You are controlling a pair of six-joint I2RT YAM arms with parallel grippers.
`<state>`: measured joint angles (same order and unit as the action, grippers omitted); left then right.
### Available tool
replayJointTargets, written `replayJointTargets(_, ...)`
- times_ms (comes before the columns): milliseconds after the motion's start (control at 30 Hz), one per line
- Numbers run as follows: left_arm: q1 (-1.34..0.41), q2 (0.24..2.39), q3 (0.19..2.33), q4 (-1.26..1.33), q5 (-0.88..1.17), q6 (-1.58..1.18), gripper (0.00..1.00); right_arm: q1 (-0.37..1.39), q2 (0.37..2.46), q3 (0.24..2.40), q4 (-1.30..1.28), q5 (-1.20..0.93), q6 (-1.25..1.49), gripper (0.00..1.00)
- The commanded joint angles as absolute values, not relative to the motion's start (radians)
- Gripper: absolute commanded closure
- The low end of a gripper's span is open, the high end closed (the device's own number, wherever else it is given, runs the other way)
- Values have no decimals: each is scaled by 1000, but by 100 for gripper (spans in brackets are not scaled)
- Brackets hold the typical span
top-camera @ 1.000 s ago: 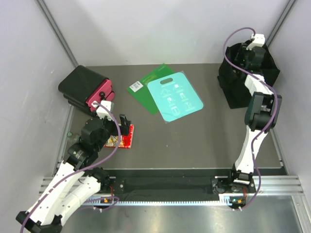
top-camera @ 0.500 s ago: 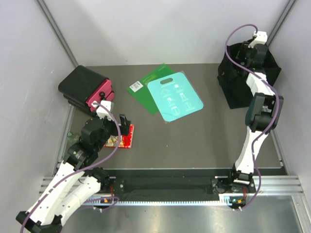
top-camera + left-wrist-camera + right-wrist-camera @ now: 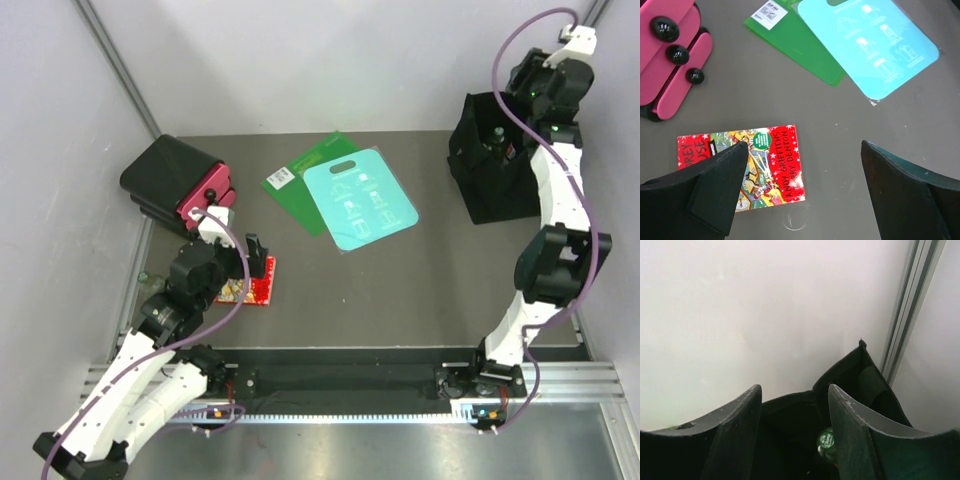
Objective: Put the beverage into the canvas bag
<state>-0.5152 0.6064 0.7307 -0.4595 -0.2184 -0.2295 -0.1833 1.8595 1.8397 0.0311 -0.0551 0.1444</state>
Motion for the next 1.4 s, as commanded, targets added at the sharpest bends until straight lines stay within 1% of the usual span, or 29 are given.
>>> replayJointTargets(0, -511, 636, 790, -466, -288, -282, 1, -169, 1737, 1850, -83, -104, 221, 44)
replayJointTargets(100, -511, 676, 816, -517, -392, -346, 1, -146, 1677, 1835, -169, -115, 242, 44)
replayJointTargets(200, -511, 728, 864, -583, -498, -421, 1, -97, 1593, 1746, -192, -136, 279, 43)
replayJointTargets(300, -509, 764, 910, -641, -595, -497, 1, -31, 1488, 1594, -147, -146, 314, 43)
replayJointTargets(333, -509, 770, 928, -652, -618, -514, 1, -11, 1436, 1512, -129, -147, 325, 43)
replayJointTargets(433, -509, 795, 960, -730, -750, -603, 5, 90, 1356, 1364, -60, -149, 363, 43)
replayJointTargets(600, -509, 836, 1025, -911, -951, -742, 10, 236, 1309, 1230, -14, -175, 406, 43)
replayJointTargets(767, -492, 880, 1057, -1092, -1136, -952, 10, 324, 1312, 1204, -49, -199, 382, 43)
replayJointTargets(800, -485, 887, 1060, -1124, -1150, -971, 10, 340, 1307, 1198, -57, -198, 376, 43)
replayJointTargets(900, -437, 900, 1048, -1109, -1138, -942, 11, 351, 1284, 1163, -57, -218, 393, 43)
replayJointTargets(1100, -189, 916, 1023, -1037, -1042, -874, 11, 364, 1221, 1040, 29, -256, 437, 43)
replayJointTargets(1233, -130, 928, 991, -997, -1026, -857, 11, 368, 1200, 1006, 52, -268, 436, 43)
replayJointTargets(1367, -91, 980, 986, -1025, -1015, -922, 10, 370, 1183, 973, 75, -270, 400, 43)
